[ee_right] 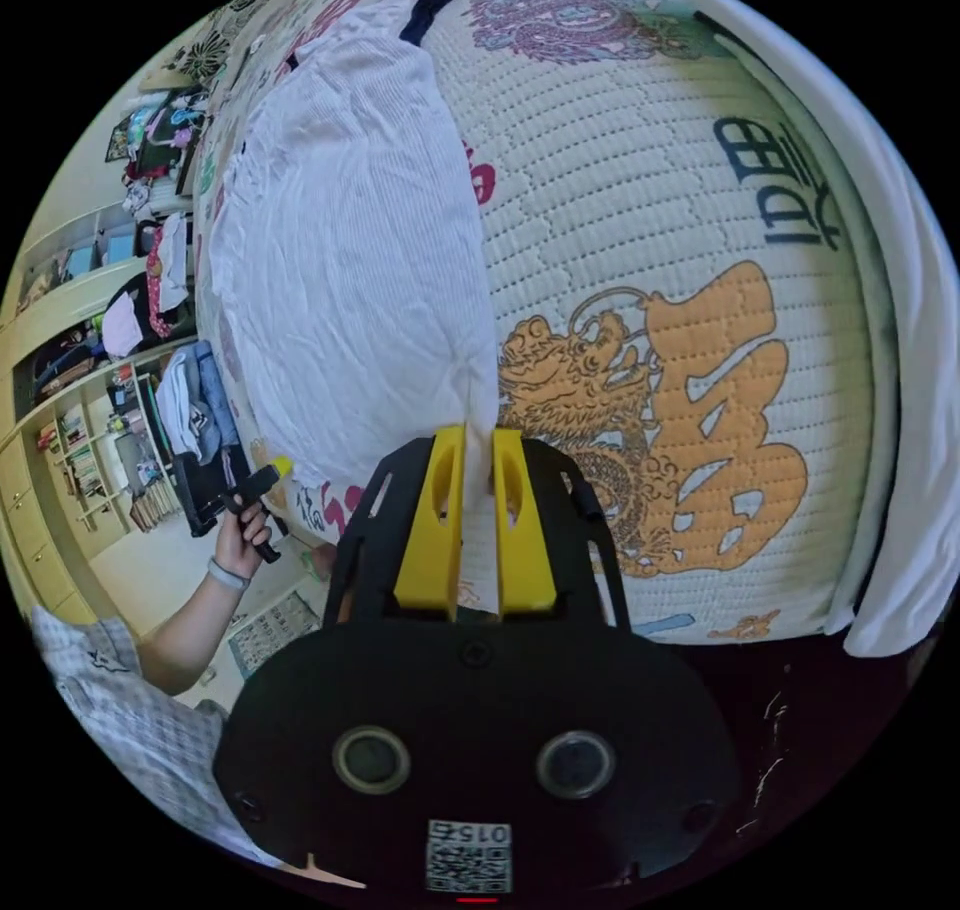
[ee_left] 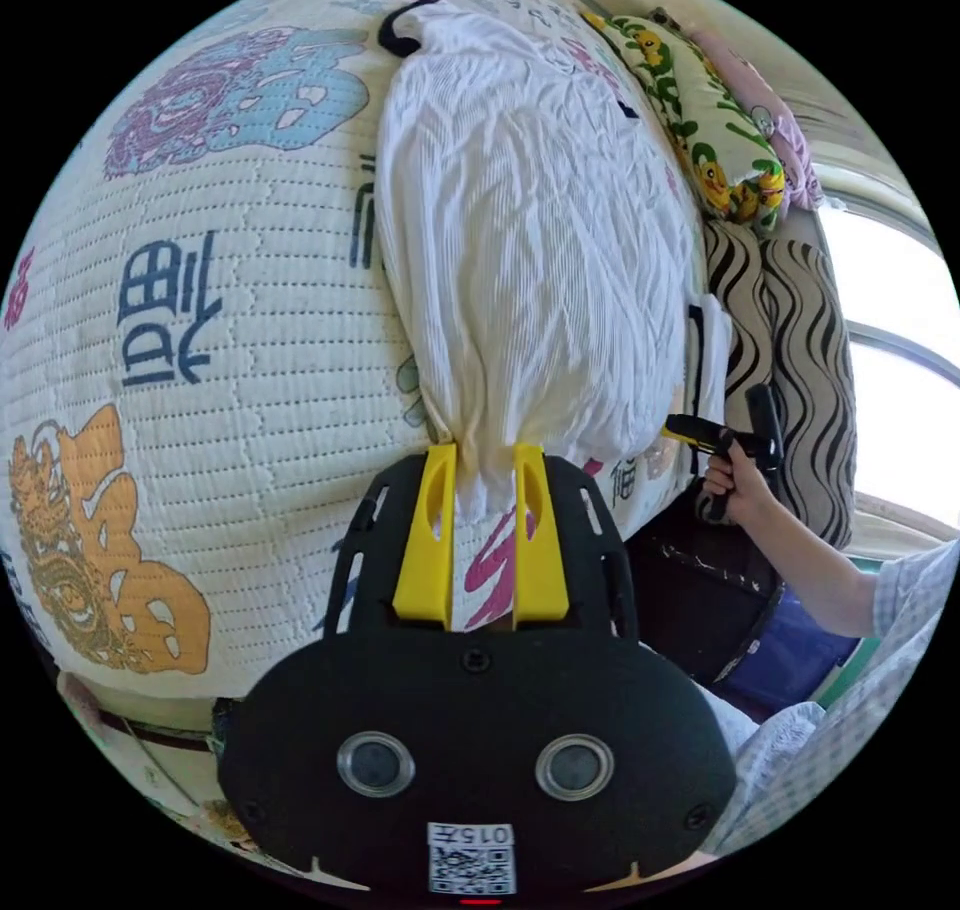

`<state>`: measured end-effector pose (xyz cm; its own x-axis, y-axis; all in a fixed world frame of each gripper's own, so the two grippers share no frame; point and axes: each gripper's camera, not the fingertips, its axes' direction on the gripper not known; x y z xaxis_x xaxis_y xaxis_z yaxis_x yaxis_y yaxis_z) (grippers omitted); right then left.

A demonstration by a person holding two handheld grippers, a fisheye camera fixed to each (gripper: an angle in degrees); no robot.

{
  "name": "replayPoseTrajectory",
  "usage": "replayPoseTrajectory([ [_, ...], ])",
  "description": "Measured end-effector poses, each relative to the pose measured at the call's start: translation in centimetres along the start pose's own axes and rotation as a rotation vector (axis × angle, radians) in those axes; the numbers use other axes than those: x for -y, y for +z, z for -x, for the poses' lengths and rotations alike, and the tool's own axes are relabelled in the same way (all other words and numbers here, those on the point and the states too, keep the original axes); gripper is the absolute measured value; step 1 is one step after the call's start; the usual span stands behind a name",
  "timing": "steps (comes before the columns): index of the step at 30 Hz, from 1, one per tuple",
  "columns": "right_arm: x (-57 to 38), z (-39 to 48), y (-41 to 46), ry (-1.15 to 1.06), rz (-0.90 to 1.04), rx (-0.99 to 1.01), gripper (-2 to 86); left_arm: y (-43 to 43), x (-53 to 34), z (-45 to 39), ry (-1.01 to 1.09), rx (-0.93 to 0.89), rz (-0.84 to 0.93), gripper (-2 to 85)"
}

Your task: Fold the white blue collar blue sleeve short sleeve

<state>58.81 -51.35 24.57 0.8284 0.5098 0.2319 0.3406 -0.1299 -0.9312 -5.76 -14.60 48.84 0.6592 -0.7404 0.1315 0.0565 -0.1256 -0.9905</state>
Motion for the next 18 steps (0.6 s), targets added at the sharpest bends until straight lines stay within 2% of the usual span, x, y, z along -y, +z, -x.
replayPoseTrajectory([
  [3,0.6,-2.5,-1.6,0.006,0.021,0.133,3.4,0.3,1.1,0.6,-0.015,-0.056,-0.026,9.0],
  [7,1.6,-4.8,-3.0,-0.025,0.047,0.115,4.8,0.7,2.0,0.6,-0.034,0.006,-0.076,9.7],
  [10,2.8,-6.0,-3.2,-0.033,0.076,0.102,3.0,3.3,4.1,0.4,-0.057,-0.051,-0.031,8.1],
  [12,3.5,-6.9,-3.8,-0.023,0.083,0.110,1.6,4.3,5.3,0.5,-0.118,-0.068,-0.069,2.3],
  [18,3.4,-10.1,-7.6,-0.061,0.128,0.080,0.1,4.2,5.5,1.7,-0.201,-0.214,-0.123,0.0],
])
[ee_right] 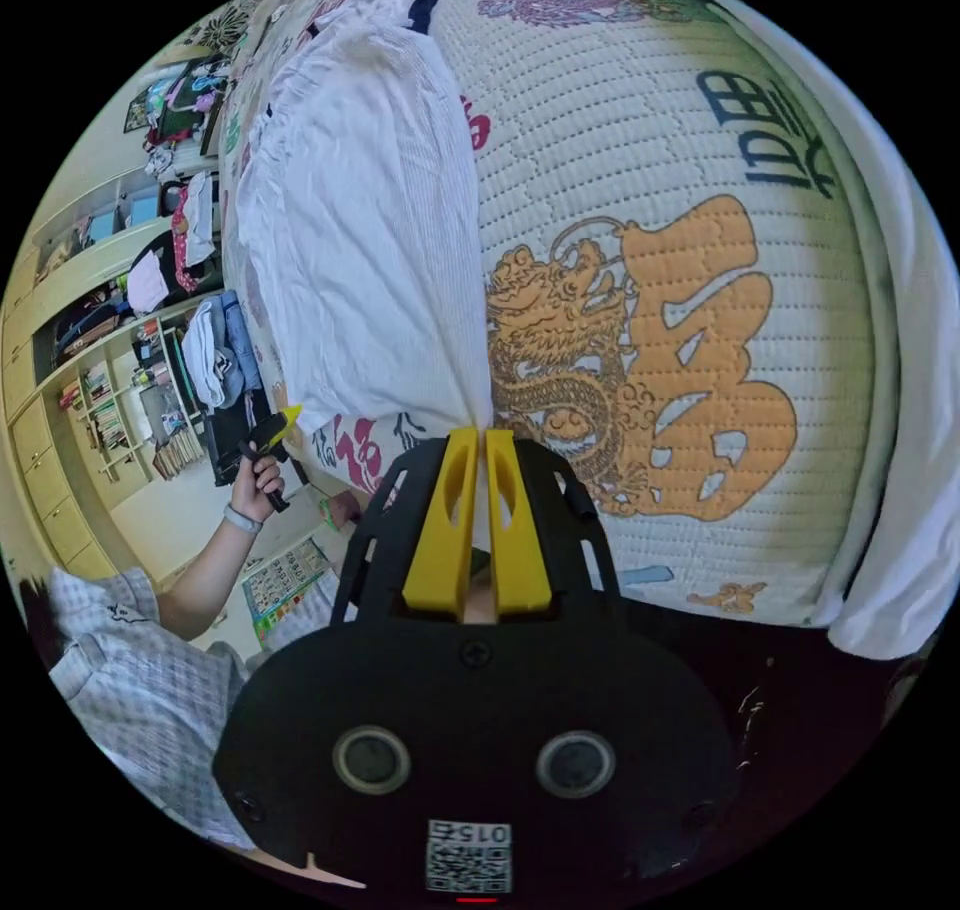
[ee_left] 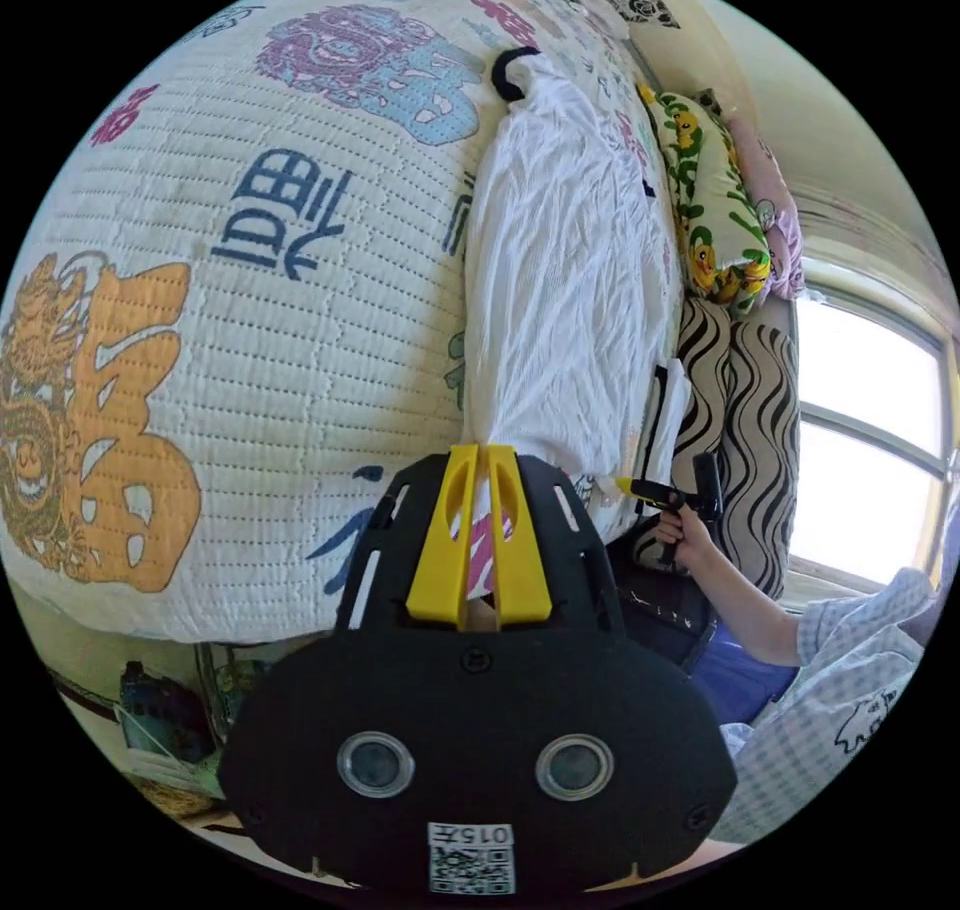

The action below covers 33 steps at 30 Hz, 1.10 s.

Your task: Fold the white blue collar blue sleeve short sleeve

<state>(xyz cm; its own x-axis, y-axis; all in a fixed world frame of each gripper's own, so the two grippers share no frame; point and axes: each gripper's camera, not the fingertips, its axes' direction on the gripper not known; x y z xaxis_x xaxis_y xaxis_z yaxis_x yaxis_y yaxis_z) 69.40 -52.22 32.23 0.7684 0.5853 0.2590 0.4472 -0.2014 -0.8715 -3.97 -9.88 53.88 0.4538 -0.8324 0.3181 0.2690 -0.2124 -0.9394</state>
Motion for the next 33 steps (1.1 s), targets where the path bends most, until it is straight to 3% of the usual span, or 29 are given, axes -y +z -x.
replayPoseTrajectory([
  [7,-3.3,-3.4,-3.4,0.026,0.064,0.020,0.0,-0.5,-0.2,-1.8,0.065,0.176,0.122,-0.3],
  [13,-3.6,-5.2,-2.0,0.073,0.129,0.005,0.7,3.9,1.2,-3.3,0.049,0.252,0.189,0.6],
  [17,-3.0,-6.6,-2.4,0.150,0.108,0.069,3.3,8.1,2.5,-3.9,-0.062,0.140,0.241,4.2],
  [22,-2.7,-6.9,-7.7,0.137,0.036,-0.059,5.2,8.4,3.7,-6.5,-0.149,0.284,0.335,6.4],
  [24,-1.8,-6.7,-10.3,0.118,-0.041,-0.038,5.3,7.9,6.3,-11.2,-0.006,0.456,0.359,7.0],
  [26,-0.1,-6.1,-12.9,0.079,-0.148,-0.032,5.2,8.2,9.4,-16.4,0.165,0.511,0.305,7.4],
  [33,11.0,-3.1,-17.6,-0.018,-0.441,0.055,5.4,18.5,24.2,-38.9,0.742,0.313,0.168,9.5],
])
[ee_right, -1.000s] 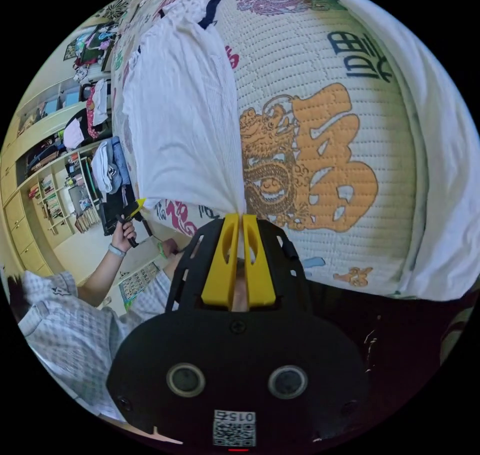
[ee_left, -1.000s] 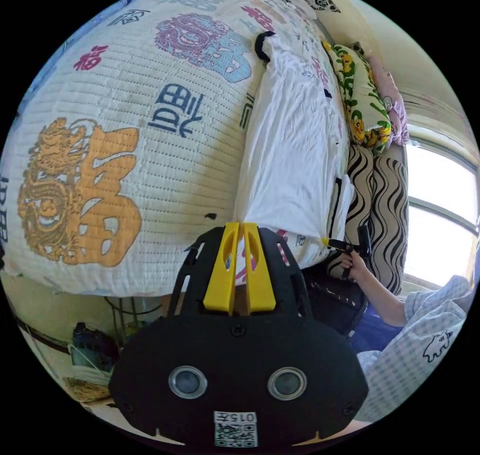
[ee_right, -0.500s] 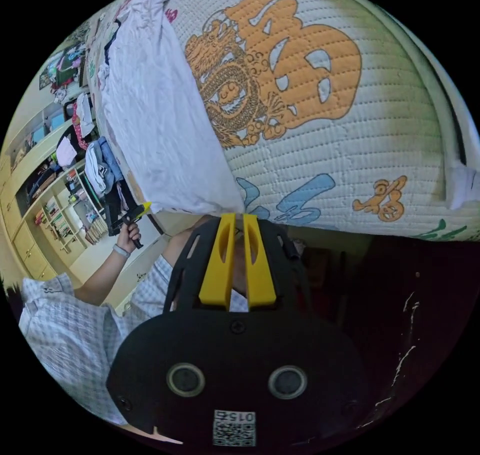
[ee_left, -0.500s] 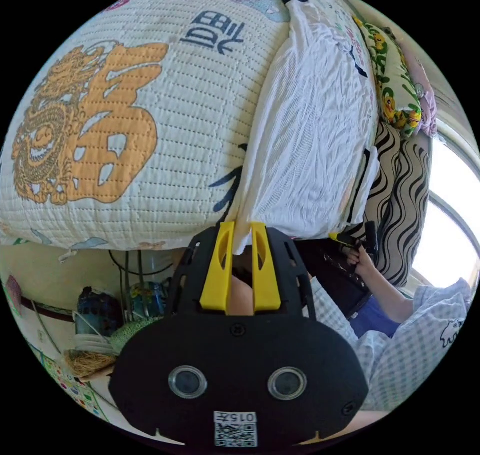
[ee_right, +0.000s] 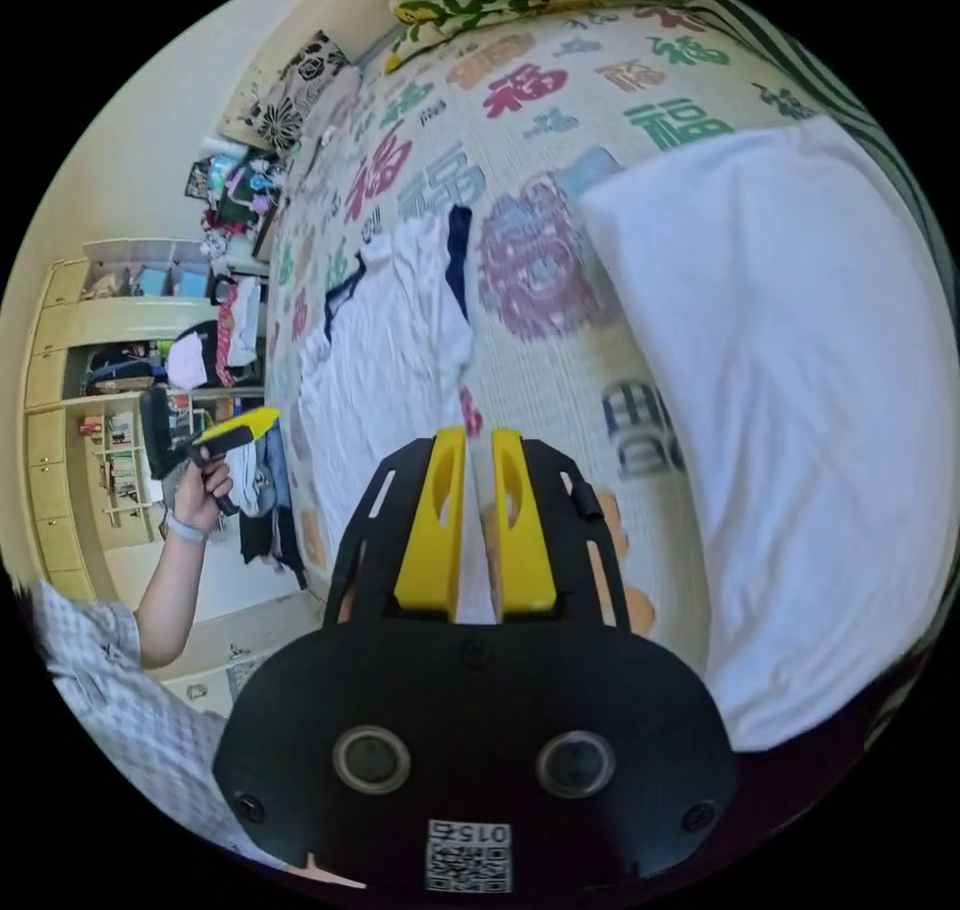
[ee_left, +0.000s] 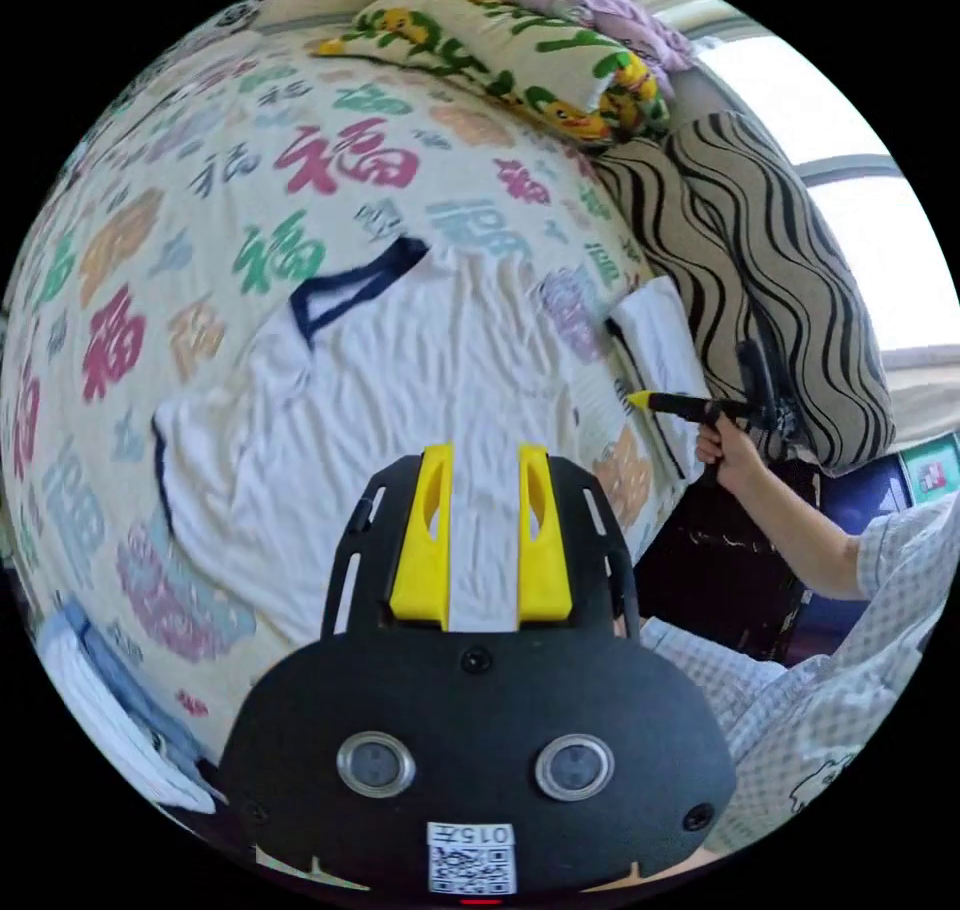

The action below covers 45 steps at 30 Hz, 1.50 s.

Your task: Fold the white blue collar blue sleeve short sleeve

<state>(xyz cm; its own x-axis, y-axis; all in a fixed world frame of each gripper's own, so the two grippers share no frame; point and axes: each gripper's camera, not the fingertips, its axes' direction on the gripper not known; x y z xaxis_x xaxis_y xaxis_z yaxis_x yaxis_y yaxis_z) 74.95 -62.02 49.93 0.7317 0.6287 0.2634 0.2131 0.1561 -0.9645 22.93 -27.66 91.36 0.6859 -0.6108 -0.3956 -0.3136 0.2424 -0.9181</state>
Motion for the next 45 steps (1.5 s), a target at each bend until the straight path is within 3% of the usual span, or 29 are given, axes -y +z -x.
replayPoseTrajectory([
  [6,5.7,0.3,2.6,0.074,-0.053,0.066,6.3,6.7,15.3,-6.1,0.140,0.088,0.109,9.1],
  [11,7.4,2.1,4.8,0.005,0.053,0.075,3.3,11.3,19.9,-9.6,0.253,0.331,0.204,6.9],
  [14,7.6,2.8,4.9,-0.027,0.061,0.093,0.6,13.4,21.1,-11.1,0.314,0.385,0.308,3.8],
  [20,6.3,2.6,2.1,0.055,-0.122,0.085,-0.3,10.9,23.1,-14.1,0.444,0.232,0.135,-0.1],
  [23,6.1,2.6,2.2,0.093,-0.151,0.082,-0.3,11.1,24.2,-14.3,0.468,0.141,0.158,-0.3],
  [26,6.3,3.4,3.8,0.102,-0.123,0.070,-0.2,11.7,24.6,-13.2,0.423,0.119,0.213,-0.3],
  [31,5.9,9.1,4.3,-0.086,-0.186,0.072,-0.1,5.0,22.1,-11.0,0.329,-0.027,-0.051,-0.2],
  [35,5.4,14.8,6.0,-0.297,-0.157,0.028,0.2,-1.8,16.3,-7.1,0.188,0.002,-0.197,-0.1],
  [39,5.3,20.6,11.9,-0.464,-0.038,-0.008,1.3,-4.0,9.8,-1.7,-0.035,0.079,-0.193,0.3],
  [43,5.4,23.7,19.0,-0.518,0.212,0.050,5.4,-3.8,5.9,2.3,-0.179,0.116,-0.129,1.8],
  [45,5.4,24.6,19.6,-0.528,0.191,0.028,5.4,-4.3,4.0,4.1,-0.239,0.111,-0.106,4.1],
])
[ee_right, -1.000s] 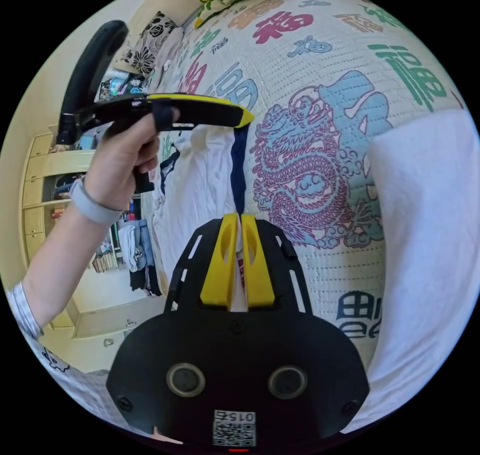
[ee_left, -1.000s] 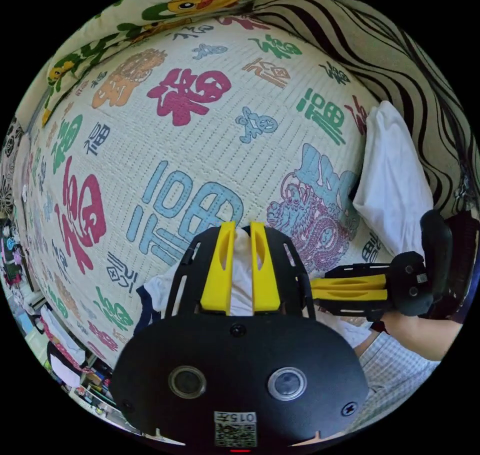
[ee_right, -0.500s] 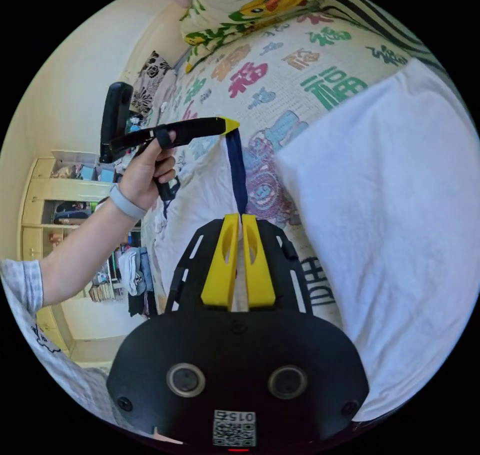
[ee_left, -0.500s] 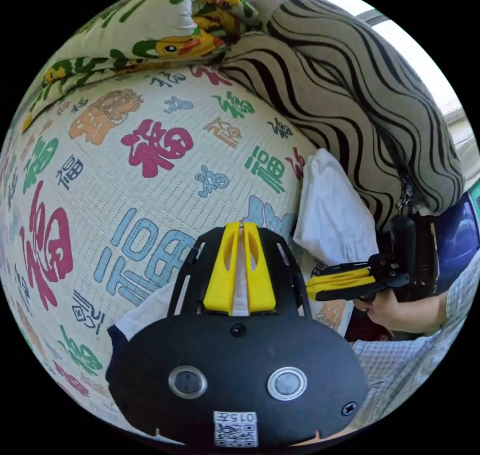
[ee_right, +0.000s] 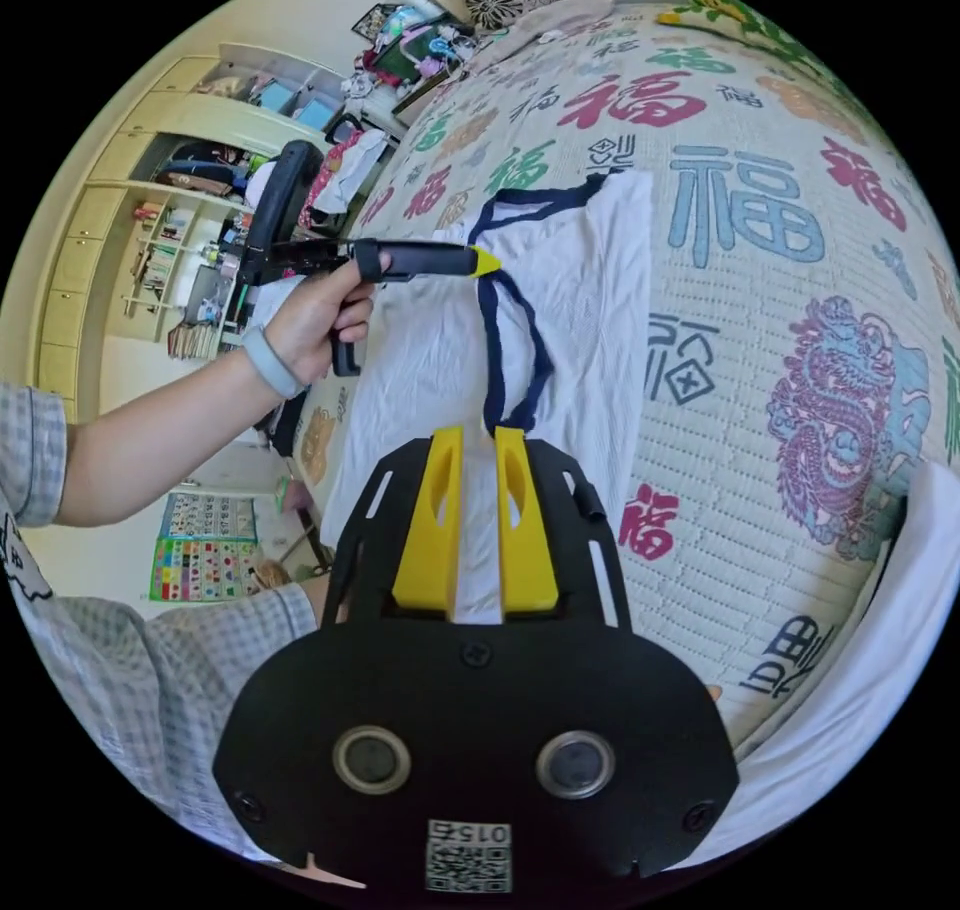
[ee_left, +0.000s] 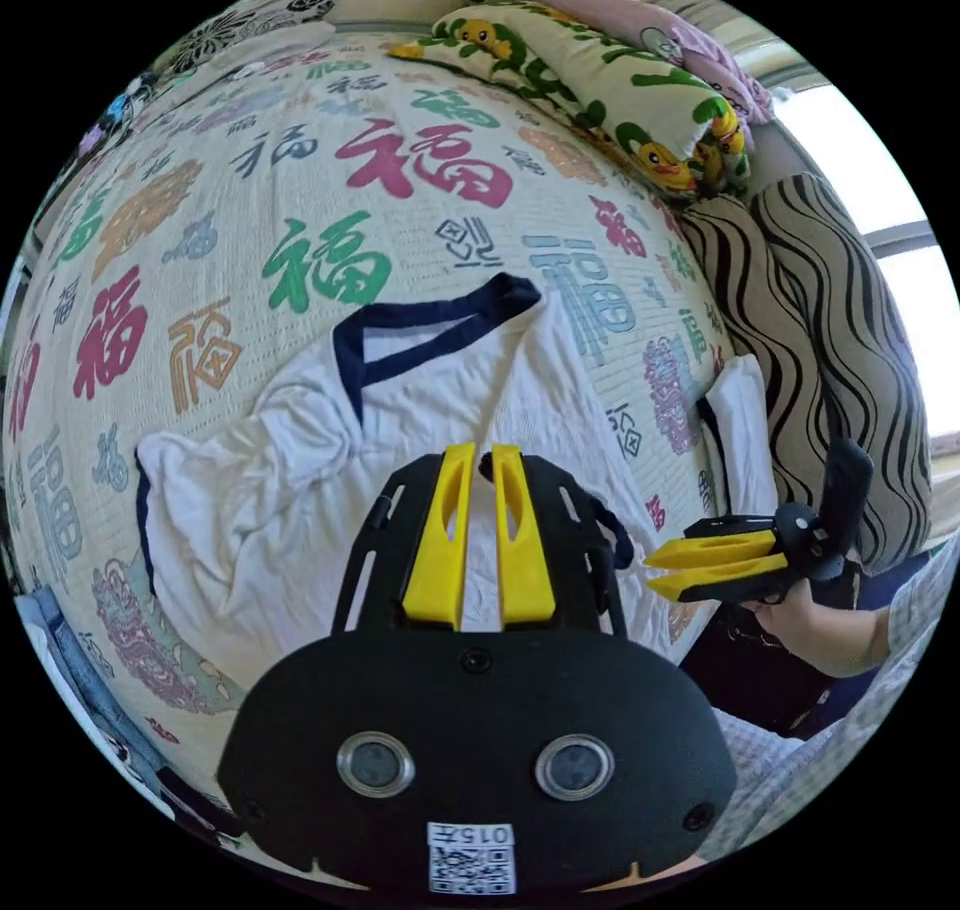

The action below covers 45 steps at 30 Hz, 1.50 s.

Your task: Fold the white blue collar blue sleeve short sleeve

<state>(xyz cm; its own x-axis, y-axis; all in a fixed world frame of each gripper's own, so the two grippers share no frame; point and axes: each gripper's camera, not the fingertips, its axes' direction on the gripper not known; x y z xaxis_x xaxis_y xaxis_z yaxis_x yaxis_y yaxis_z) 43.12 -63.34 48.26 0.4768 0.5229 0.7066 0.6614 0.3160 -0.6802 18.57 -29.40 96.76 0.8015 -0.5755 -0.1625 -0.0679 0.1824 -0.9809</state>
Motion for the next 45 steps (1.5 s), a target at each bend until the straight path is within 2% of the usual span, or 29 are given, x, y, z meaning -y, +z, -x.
replayPoseTrajectory([
  [6,3.6,0.7,2.4,0.059,-0.070,-0.044,1.7,-3.6,-1.4,0.5,0.099,-0.050,-0.132,4.9],
  [10,7.2,2.0,8.3,0.073,0.063,-0.086,-0.1,-2.3,-1.1,0.8,0.158,-0.101,-0.038,4.2],
  [14,8.2,3.3,13.0,0.067,0.212,-0.081,-0.7,-1.8,-2.9,2.8,0.151,0.036,0.113,1.4],
  [17,8.9,4.0,14.8,0.109,0.236,-0.068,-0.7,-4.7,-5.3,4.5,0.107,0.075,0.047,1.7],
  [22,13.3,6.6,13.9,0.100,0.125,-0.061,-0.3,-11.4,-11.6,9.9,-0.104,0.048,-0.145,4.8],
  [26,19.2,9.3,14.4,0.062,0.039,-0.028,0.7,-15.6,-18.4,18.3,-0.421,0.019,-0.299,6.8],
  [30,28.3,13.6,19.3,-0.034,0.055,-0.013,3.1,-17.0,-22.5,25.8,-0.599,-0.077,-0.377,7.1],
  [33,34.7,16.3,24.4,-0.067,0.127,0.016,5.8,-16.5,-22.9,28.7,-0.579,-0.151,-0.345,7.8],
  [39,42.9,19.5,35.2,-0.141,0.370,-0.283,6.4,-15.4,-23.4,30.9,-0.454,-0.181,-0.251,7.1],
  [42,44.7,19.6,38.7,-0.143,0.465,-0.416,3.1,-15.8,-24.4,31.8,-0.403,-0.157,-0.234,2.2],
  [45,46.3,20.6,39.3,-0.166,0.474,-0.377,-0.1,-17.2,-26.3,33.1,-0.388,-0.210,-0.281,0.5],
])
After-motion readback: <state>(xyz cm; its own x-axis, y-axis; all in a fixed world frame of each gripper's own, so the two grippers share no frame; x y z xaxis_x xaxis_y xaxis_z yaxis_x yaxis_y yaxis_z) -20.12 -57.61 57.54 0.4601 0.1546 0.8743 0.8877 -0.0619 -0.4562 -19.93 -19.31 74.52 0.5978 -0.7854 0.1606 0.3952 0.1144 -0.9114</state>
